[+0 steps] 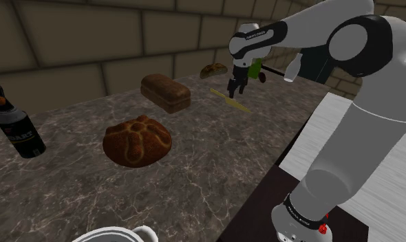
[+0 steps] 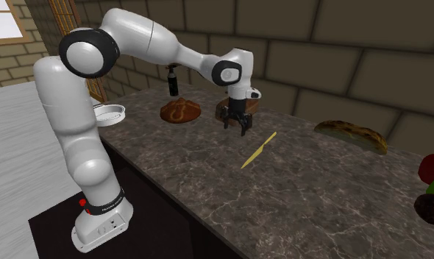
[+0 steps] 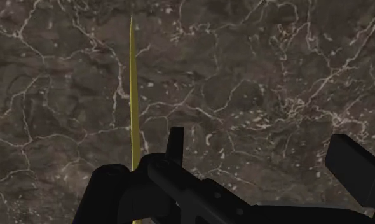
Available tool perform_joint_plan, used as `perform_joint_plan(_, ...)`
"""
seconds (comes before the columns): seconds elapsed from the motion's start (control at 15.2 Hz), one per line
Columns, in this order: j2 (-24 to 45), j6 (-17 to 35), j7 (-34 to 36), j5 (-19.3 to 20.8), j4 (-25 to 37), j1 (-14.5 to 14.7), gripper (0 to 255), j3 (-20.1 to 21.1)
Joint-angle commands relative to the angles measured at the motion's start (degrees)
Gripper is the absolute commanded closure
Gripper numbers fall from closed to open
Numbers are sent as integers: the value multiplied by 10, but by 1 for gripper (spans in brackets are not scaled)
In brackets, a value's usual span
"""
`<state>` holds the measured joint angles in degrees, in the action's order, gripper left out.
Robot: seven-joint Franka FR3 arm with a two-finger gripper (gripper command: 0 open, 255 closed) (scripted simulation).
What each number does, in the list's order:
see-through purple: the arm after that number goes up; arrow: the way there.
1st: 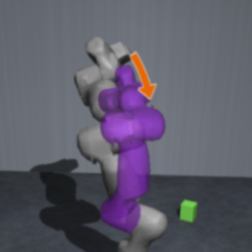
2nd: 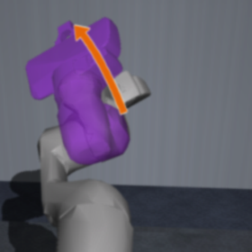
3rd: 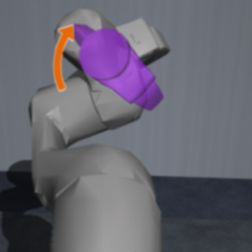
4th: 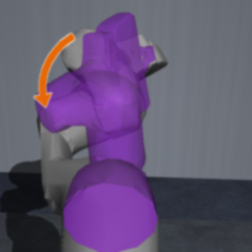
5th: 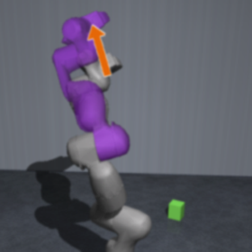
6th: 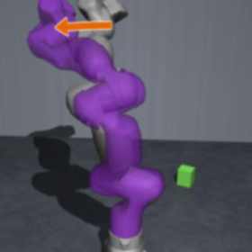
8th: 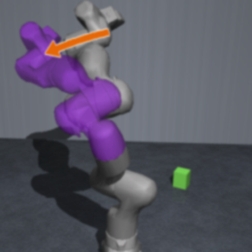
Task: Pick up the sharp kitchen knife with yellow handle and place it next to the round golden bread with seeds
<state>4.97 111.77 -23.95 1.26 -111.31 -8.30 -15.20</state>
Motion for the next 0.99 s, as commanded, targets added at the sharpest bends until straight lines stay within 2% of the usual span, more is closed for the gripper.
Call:
perform_joint_plan(0.0, 40, 8, -17, -6, 33, -8, 0, -5)
perform_joint_plan(0.53, 217, 7, -70, -39, 217, -52, 0, -10)
perform_joint_plan(0.92, 234, 40, -73, -43, 201, -56, 0, -8)
